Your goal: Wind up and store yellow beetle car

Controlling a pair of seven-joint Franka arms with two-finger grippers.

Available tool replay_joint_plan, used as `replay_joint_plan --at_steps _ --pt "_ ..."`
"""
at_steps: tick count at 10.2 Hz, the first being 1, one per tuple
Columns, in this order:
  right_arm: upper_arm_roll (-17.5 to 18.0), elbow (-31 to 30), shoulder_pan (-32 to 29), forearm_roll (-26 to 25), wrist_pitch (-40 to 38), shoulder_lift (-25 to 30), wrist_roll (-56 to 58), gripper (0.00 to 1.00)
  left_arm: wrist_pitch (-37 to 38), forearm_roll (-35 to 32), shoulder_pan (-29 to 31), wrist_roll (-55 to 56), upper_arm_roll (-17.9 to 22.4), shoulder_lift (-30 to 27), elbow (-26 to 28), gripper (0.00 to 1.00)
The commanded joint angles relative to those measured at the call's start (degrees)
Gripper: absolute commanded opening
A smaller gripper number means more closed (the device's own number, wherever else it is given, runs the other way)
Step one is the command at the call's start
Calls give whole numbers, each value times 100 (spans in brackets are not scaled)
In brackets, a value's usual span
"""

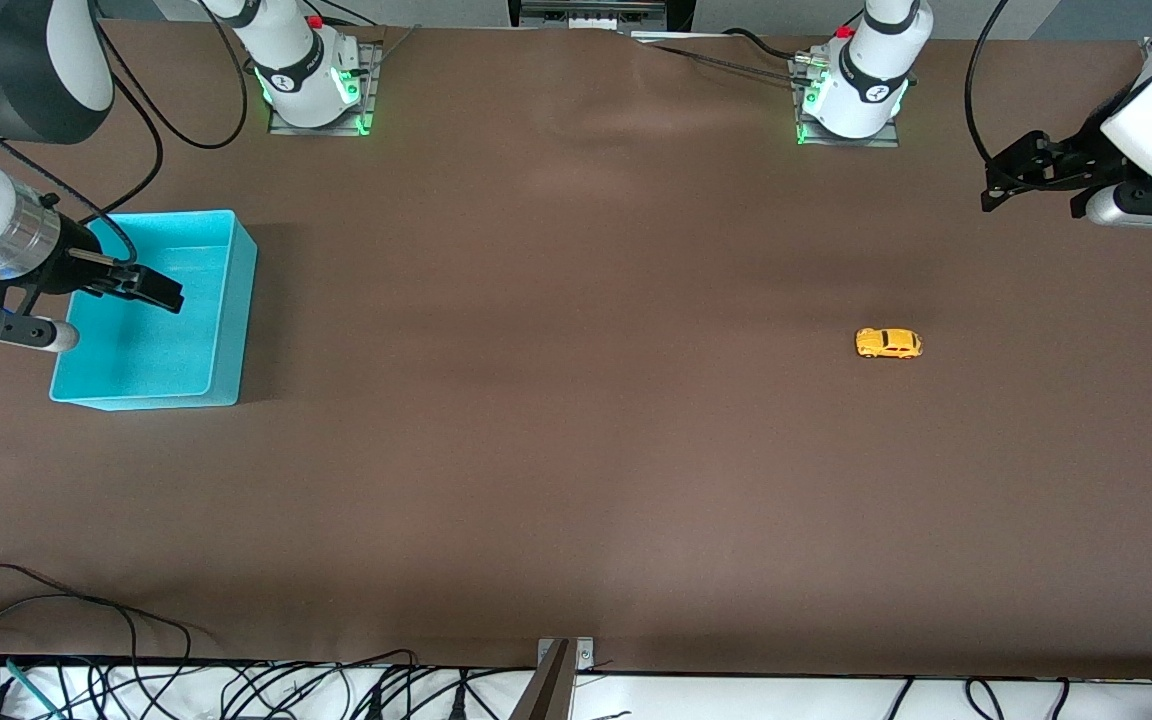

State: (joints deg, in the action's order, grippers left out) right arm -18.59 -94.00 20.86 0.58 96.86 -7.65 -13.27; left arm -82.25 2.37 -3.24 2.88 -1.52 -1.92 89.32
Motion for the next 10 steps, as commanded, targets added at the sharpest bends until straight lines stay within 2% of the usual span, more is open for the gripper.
replay_joint_plan --at_steps 1,10 --pt "4 -13 -21 118 0 27 -53 100 86 106 34 19 12 25 -90 100" --pt "31 4 32 118 35 -122 -97 100 104 106 34 28 12 25 -90 100"
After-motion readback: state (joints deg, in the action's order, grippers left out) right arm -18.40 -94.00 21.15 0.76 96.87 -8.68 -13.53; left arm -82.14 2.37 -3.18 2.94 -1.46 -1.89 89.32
